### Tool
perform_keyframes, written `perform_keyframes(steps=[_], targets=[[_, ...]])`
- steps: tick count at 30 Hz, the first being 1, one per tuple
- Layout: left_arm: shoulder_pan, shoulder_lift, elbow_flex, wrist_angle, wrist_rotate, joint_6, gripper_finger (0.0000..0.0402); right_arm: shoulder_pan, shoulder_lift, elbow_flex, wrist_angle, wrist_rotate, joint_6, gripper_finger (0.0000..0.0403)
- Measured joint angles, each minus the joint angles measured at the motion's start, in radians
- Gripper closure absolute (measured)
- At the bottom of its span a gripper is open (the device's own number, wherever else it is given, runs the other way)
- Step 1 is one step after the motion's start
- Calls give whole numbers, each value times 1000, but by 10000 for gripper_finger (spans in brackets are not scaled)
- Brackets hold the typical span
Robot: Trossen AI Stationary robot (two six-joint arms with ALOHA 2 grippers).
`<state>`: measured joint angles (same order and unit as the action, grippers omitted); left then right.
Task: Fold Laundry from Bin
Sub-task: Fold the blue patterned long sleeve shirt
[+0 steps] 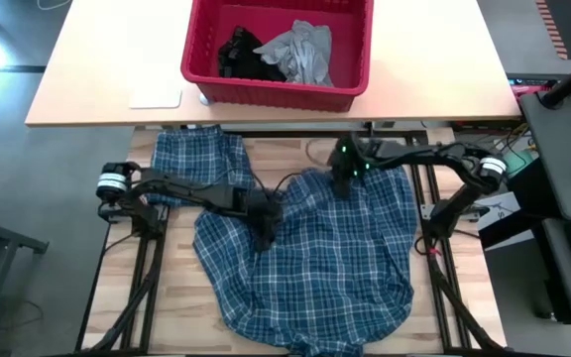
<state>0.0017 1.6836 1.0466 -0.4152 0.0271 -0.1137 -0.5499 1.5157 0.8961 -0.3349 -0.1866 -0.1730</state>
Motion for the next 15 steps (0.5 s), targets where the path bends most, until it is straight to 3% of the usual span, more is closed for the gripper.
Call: perform_keyframes(steps=[3, 7, 11, 15], targets=[[1, -59, 0, -97, -6, -60, 213, 97, -62, -11, -112, 7, 46, 202], [16, -176, -23, -175, -100, -80, 149, 270, -184, -43, -194, 2, 164, 204], [104, -266, -69, -46, -211, -136, 108, 446, -255, -128, -199, 108, 367, 204], [248, -251, -103, 89, -213, -232, 107, 505, -339, -123, -158, 258, 560, 204]])
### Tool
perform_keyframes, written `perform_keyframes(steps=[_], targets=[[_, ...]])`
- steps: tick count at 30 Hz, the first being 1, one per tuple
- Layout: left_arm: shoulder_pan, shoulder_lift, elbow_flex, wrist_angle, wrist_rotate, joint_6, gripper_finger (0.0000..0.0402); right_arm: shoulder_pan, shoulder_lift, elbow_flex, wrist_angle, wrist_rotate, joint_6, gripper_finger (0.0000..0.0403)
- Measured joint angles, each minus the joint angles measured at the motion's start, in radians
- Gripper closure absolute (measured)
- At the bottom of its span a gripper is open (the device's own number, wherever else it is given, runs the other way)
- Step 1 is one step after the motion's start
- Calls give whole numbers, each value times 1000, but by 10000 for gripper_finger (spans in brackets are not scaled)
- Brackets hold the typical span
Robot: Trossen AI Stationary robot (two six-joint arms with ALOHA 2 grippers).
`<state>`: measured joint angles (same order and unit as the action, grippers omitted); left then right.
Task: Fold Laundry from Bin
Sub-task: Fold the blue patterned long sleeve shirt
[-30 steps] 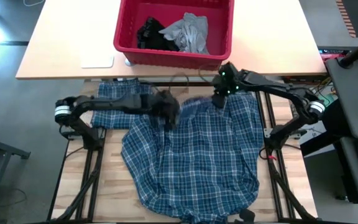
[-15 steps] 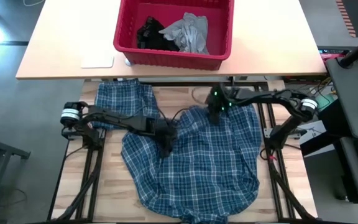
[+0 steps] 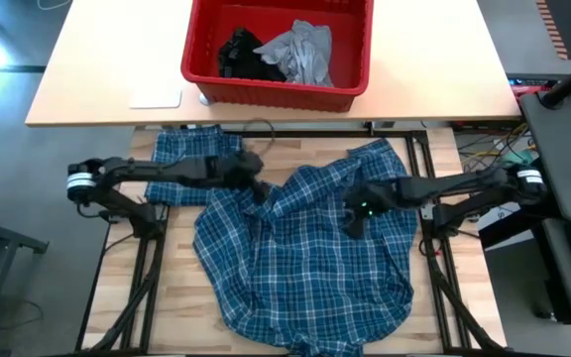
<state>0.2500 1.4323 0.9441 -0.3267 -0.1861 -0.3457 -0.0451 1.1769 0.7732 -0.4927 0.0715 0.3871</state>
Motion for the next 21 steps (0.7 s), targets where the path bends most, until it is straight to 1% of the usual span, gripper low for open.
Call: perform_keyframes(steps=[2, 4, 7, 11, 13, 14, 16, 17, 20, 21], targets=[[58, 26, -9, 62, 24, -28, 114, -23, -43, 15, 33, 55, 24, 204], [102, 78, -10, 99, 53, -60, 121, -106, -66, 21, 33, 62, 17, 204], [125, 188, -8, 92, 121, -102, 129, -272, -66, 19, 23, 17, -49, 204], [95, 322, 38, 8, 313, -119, 143, -456, -31, 19, 51, -67, -240, 204], [59, 371, 81, -71, 321, -128, 162, -541, 2, 19, 74, -110, -321, 204], [44, 388, 108, -111, 304, -128, 176, -580, 23, 22, 84, -131, -355, 204], [17, 415, 167, -176, 281, -128, 222, -649, 79, 39, 98, -177, -418, 204], [5, 426, 199, -206, 265, -128, 252, -676, 110, 49, 103, -193, -454, 204], [-27, 430, 321, -270, 216, -127, 362, -724, 211, 94, 117, -209, -566, 207], [-37, 425, 368, -299, 191, -131, 381, -731, 247, 113, 119, -211, -601, 210]])
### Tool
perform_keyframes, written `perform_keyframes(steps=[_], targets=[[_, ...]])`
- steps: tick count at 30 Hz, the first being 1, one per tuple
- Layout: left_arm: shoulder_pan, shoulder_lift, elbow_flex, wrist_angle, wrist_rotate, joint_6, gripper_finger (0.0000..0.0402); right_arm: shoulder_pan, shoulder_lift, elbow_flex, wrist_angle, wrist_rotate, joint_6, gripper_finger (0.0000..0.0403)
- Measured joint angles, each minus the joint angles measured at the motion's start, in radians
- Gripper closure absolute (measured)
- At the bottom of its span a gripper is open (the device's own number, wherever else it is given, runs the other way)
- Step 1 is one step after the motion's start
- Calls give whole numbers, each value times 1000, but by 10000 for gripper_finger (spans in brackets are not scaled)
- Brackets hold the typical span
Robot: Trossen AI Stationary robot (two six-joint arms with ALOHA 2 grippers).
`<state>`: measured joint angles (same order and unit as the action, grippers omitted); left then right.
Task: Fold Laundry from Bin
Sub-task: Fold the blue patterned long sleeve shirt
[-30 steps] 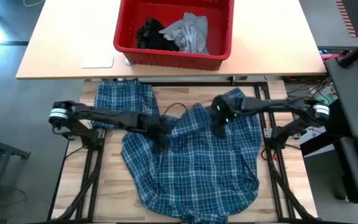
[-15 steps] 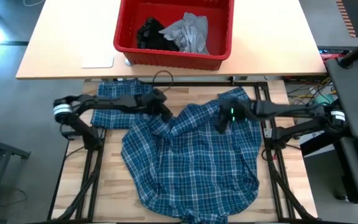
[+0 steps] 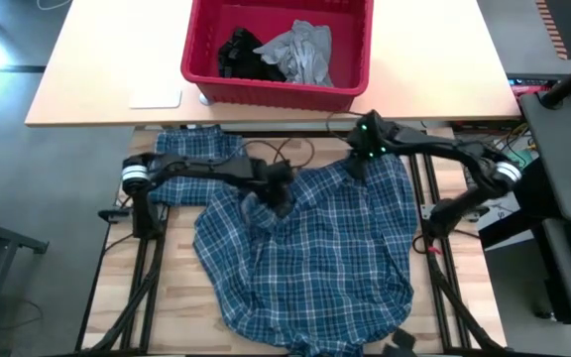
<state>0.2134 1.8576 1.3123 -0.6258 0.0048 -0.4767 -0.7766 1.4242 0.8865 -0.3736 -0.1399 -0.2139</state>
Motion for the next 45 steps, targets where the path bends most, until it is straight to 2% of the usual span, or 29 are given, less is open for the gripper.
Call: perform_keyframes(steps=[4, 7, 10, 13, 16, 19, 22, 26, 30, 34, 37, 40, 42, 45], targets=[[-55, -9, 202, -173, -166, 13, 389, -1, 143, 67, -39, -5, -78, 245], [-105, -16, 327, -283, -255, 23, 399, 17, 207, 106, -106, -80, -101, 304], [-162, -17, 378, -366, -304, -4, 400, 53, 191, 117, -192, -140, -101, 376], [-221, -16, 364, -413, -334, -49, 400, 121, 83, 98, -266, -147, -94, 389], [-293, -14, 303, -401, -413, -100, 400, 236, -66, 35, -323, -162, -63, 393], [-372, -11, 218, -312, -478, -149, 400, 386, -212, -74, -317, -162, 102, 394], [-440, -11, 133, -135, -446, -173, 387, 549, -296, -220, -260, -124, 321, 394], [-517, -11, 35, 40, -412, -242, 340, 736, -355, -348, -180, -45, 563, 393], [-547, -19, -2, 30, -408, -371, 269, 782, -395, -306, -156, -16, 618, 367], [-547, -60, -5, -37, -449, -446, 193, 720, -384, -197, -153, -9, 527, 299], [-508, -115, -10, -36, -487, -449, 146, 658, -345, -120, -161, 43, 433, 243], [-423, -169, -44, -40, -493, -448, 115, 598, -306, -62, -174, 63, 361, 200], [-352, -199, -87, -23, -455, -427, 108, 568, -278, -42, -181, 64, 331, 180], [-242, -226, -166, 114, -302, -351, 111, 537, -245, -23, -202, 61, 288, 160]])
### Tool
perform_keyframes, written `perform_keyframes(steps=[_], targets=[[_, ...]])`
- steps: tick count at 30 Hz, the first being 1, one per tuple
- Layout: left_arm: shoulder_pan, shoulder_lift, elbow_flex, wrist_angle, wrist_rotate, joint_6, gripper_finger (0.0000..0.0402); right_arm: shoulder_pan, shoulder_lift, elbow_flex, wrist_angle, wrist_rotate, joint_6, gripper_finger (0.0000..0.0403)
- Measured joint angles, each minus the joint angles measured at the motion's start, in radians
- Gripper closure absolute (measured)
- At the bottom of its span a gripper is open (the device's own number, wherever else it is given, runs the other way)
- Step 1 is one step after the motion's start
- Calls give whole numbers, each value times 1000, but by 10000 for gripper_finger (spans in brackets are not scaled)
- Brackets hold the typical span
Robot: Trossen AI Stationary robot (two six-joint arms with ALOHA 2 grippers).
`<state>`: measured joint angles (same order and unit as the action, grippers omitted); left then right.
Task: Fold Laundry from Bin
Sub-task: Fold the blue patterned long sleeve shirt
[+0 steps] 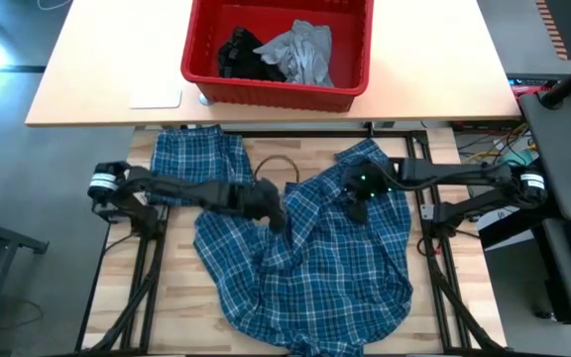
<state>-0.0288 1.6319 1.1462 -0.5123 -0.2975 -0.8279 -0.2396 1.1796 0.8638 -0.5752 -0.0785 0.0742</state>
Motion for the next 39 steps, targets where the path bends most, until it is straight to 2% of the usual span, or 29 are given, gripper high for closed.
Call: perform_keyframes(steps=[3, 5, 9, 15, 17, 20, 22, 28, 32, 35, 37, 39], targets=[[67, 8, -81, 234, 236, 108, 123, -16, 23, -2, -28, 0, -31, 149], [84, 21, -98, 327, 346, 128, 134, -17, 34, -3, -49, 0, -34, 145], [98, 73, -97, 238, 359, 141, 160, -16, 37, -6, -65, -4, -40, 142], [77, 133, -44, 249, 359, 213, 202, -17, 38, -6, -65, -4, -35, 142], [63, 158, 0, 242, 370, 245, 244, -17, 38, -6, -67, -4, -22, 143], [40, 165, 93, 223, 405, 284, 352, -17, 32, -6, -76, -3, -17, 147], [16, 165, 168, 190, 420, 304, 385, -17, 19, -7, -77, -3, -22, 150], [-129, 182, 392, 111, 445, 458, 399, -14, -20, 63, -72, 1, -21, 156], [-223, 269, 421, 76, 474, 438, 400, 28, -12, 116, 60, 0, -10, 156], [-272, 340, 428, 128, 524, 372, 401, 63, 74, 113, 209, 0, 0, 156], [-296, 369, 433, 201, 574, 328, 401, 80, 172, 110, 246, 13, 12, 156], [-322, 391, 433, 221, 606, 284, 401, 95, 271, 108, 252, 80, 13, 156]])
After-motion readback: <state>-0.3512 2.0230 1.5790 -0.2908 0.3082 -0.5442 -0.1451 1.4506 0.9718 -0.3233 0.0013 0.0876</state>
